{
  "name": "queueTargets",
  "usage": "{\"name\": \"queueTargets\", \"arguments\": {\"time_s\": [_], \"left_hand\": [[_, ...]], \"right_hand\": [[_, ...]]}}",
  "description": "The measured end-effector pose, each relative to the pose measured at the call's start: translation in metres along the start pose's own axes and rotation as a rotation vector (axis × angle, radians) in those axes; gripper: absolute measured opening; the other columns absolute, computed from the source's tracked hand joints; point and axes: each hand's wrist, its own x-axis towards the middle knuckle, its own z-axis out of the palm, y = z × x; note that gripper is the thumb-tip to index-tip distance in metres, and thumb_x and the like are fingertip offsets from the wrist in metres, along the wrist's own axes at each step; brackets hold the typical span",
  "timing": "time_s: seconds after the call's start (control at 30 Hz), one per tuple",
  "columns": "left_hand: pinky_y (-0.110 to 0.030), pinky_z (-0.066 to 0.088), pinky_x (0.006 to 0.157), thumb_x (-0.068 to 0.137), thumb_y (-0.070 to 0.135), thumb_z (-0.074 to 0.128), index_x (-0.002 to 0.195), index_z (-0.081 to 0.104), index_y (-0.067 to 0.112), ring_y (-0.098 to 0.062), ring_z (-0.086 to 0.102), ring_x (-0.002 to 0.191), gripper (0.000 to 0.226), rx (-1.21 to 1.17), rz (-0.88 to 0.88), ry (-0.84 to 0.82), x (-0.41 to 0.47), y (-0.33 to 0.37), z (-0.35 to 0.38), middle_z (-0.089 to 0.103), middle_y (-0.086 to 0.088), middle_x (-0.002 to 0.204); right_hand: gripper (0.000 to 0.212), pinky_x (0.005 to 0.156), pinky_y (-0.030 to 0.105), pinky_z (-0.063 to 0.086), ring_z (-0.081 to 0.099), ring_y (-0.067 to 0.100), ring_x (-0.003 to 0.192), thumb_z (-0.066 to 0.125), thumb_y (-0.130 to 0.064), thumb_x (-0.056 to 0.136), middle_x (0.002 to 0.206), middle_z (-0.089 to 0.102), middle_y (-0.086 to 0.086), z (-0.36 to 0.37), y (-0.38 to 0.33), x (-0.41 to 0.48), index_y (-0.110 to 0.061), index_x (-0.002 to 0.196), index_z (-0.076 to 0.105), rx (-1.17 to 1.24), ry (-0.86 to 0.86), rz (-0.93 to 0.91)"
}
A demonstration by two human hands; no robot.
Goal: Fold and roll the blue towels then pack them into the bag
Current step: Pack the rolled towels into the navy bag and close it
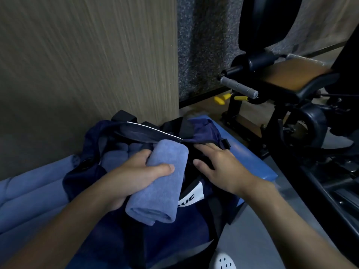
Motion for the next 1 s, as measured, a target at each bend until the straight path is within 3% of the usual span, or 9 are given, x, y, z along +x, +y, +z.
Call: {"name": "queueTargets", "arguments": {"time_s": [0.17, 0.3, 0.47, 0.53, 0.67, 0.87, 1.0], "left_hand": [[-0.024, 0.052, 0.067, 0.082, 0.041, 0.073, 0.106, 0.062, 0.022, -0.010, 0.073, 0.075, 0.032, 0.003, -0.048, -0.008, 0.011, 0.005, 0.004, 0.076, 0.005, 0.080], [-0.030, 0.055, 0.079, 0.081, 0.043, 0.073, 0.106, 0.064, 0.018, -0.017, 0.072, 0.085, 0.037, -0.020, -0.061, 0.028, 0.026, 0.010, 0.011, 0.075, -0.002, 0.089], [-0.040, 0.056, 0.090, 0.070, 0.040, 0.077, 0.107, 0.066, 0.012, -0.022, 0.072, 0.091, 0.048, -0.204, -0.012, 0.071, 0.044, 0.015, 0.034, 0.075, -0.008, 0.096], [-0.042, 0.057, 0.091, 0.073, 0.032, 0.078, 0.106, 0.067, 0.010, -0.023, 0.072, 0.091, 0.041, -0.290, 0.001, 0.111, 0.055, 0.020, 0.044, 0.075, -0.009, 0.096], [-0.044, 0.058, 0.089, 0.056, 0.032, 0.077, 0.114, 0.064, 0.008, -0.023, 0.073, 0.090, 0.065, -0.478, -0.002, 0.114, 0.074, 0.028, 0.058, 0.075, -0.009, 0.099], [-0.043, 0.060, 0.082, 0.075, 0.016, 0.079, 0.111, 0.064, 0.014, -0.019, 0.073, 0.086, 0.039, -0.457, 0.028, 0.179, 0.089, 0.019, 0.074, 0.076, -0.004, 0.095], [-0.038, 0.060, 0.080, 0.060, 0.028, 0.075, 0.109, 0.065, 0.014, -0.017, 0.072, 0.086, 0.052, -0.271, 0.064, 0.179, 0.090, 0.022, 0.081, 0.075, -0.002, 0.094]], "right_hand": [[0.090, 0.104, 0.039, 0.013, 0.028, 0.013, 0.130, 0.059, -0.048, 0.078, 0.149, 0.022, -0.019, -0.011, -0.004, -0.009, -0.035, 0.151, 0.008, -0.247, 0.054, 0.022], [0.103, 0.109, 0.047, 0.011, 0.007, 0.020, 0.139, 0.062, -0.049, 0.068, 0.152, 0.009, -0.021, -0.018, -0.004, -0.016, -0.040, 0.149, -0.001, -0.299, 0.051, 0.035], [0.116, 0.115, 0.059, -0.006, -0.025, 0.020, 0.145, 0.069, -0.048, 0.064, 0.158, -0.004, -0.016, -0.023, 0.000, -0.016, -0.047, 0.148, -0.012, -0.267, -0.035, 0.072], [0.120, 0.116, 0.059, -0.008, -0.030, 0.019, 0.144, 0.072, -0.049, 0.063, 0.159, -0.007, -0.014, -0.026, 0.000, -0.016, -0.048, 0.146, -0.015, -0.275, -0.049, 0.084], [0.128, 0.116, 0.057, -0.010, -0.034, 0.017, 0.142, 0.075, -0.051, 0.061, 0.159, -0.011, -0.012, -0.029, -0.002, -0.016, -0.049, 0.144, -0.022, -0.299, -0.093, 0.088], [0.134, 0.116, 0.058, -0.011, -0.037, 0.019, 0.140, 0.076, -0.054, 0.059, 0.160, -0.015, -0.007, -0.031, -0.002, -0.017, -0.046, 0.142, -0.029, -0.386, -0.108, 0.071], [0.136, 0.116, 0.059, -0.010, -0.039, 0.020, 0.139, 0.075, -0.057, 0.059, 0.160, -0.015, -0.004, -0.032, -0.004, -0.019, -0.044, 0.141, -0.032, -0.420, -0.097, 0.058]]}}
